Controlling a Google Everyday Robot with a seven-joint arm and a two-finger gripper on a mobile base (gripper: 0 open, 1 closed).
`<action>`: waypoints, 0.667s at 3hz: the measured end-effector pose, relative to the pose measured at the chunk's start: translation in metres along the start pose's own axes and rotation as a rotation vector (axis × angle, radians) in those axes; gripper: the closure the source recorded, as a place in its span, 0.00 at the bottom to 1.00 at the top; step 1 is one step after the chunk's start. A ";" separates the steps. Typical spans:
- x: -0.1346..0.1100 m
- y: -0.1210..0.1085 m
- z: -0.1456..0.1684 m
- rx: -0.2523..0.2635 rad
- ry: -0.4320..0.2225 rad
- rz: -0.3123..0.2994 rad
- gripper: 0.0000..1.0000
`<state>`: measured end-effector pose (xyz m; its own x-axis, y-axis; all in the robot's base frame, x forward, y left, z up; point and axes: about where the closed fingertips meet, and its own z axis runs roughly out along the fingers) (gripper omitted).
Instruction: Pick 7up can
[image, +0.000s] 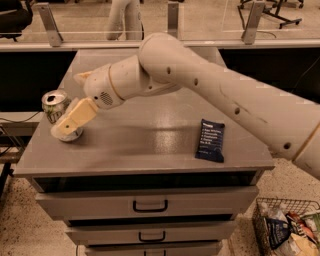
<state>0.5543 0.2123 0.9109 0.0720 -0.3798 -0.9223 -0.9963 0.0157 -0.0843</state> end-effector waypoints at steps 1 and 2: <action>0.007 0.005 0.022 -0.013 -0.041 0.016 0.00; 0.013 0.009 0.036 0.002 -0.056 0.017 0.17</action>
Offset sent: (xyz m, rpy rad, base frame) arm -0.0076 0.0371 -0.0399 0.0767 0.0043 -0.0320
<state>0.5476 0.2408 0.8848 0.0580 -0.3269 -0.9433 -0.9973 0.0235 -0.0695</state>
